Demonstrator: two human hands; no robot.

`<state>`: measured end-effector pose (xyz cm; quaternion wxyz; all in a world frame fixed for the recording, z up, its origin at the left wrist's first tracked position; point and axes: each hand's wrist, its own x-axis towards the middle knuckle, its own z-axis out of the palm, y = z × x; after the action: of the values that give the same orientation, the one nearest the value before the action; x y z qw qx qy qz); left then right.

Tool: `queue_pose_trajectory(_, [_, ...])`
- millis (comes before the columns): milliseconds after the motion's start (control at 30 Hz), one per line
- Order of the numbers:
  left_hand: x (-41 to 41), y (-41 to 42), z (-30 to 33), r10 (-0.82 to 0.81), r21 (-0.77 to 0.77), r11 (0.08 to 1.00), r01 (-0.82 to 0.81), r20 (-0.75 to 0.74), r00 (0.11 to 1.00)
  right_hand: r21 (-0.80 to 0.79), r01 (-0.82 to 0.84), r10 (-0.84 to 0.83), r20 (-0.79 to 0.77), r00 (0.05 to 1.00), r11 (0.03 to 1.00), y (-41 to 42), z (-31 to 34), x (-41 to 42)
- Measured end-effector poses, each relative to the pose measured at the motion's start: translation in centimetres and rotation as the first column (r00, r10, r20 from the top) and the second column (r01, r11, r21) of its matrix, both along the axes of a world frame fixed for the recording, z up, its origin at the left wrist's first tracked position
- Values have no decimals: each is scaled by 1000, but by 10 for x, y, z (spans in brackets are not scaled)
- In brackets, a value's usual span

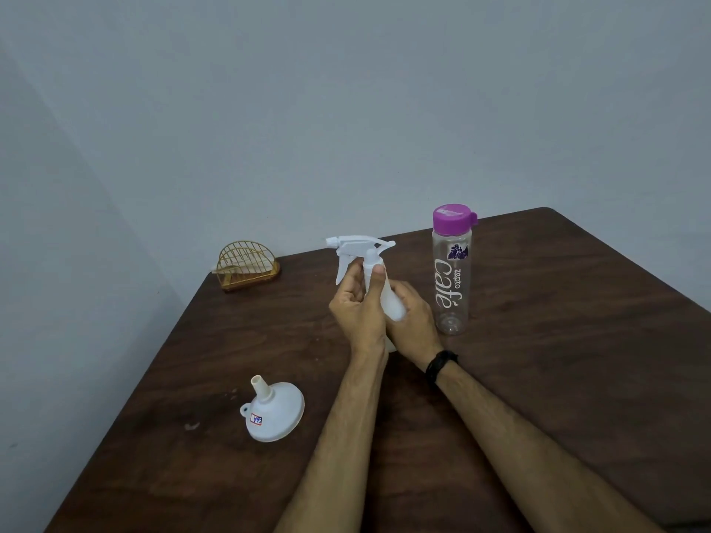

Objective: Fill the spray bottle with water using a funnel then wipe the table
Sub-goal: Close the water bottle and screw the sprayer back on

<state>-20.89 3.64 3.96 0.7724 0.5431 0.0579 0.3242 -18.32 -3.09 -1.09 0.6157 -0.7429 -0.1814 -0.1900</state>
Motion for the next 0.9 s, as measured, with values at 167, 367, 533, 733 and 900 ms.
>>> queue_pose_trajectory(167, [1, 1, -4, 100, 165, 982, -96, -17, 995, -11, 13, -13, -10, 1000, 1000, 0, -1, 1])
queue_pose_trajectory(367, [4, 7, -8, 60, 322, 946, -43, -42, 997, -54, 7, -6, 25, 1000, 999, 0, 2, -1])
queue_pose_trajectory(533, [5, 8, -8, 30, 256, 966, -24, -19, 999, -50, 4, -3, 15, 1000, 999, 0, 2, -2])
queue_pose_trajectory(733, [1, 2, -6, 126, 180, 976, -123, -2, 992, -59, 11, -10, 4, 1000, 998, 0, 2, -1])
queue_pose_trajectory(900, [4, 5, -7, 39, 329, 944, -19, -55, 998, -89, -14, 15, 6, 1000, 996, -1, -1, 2])
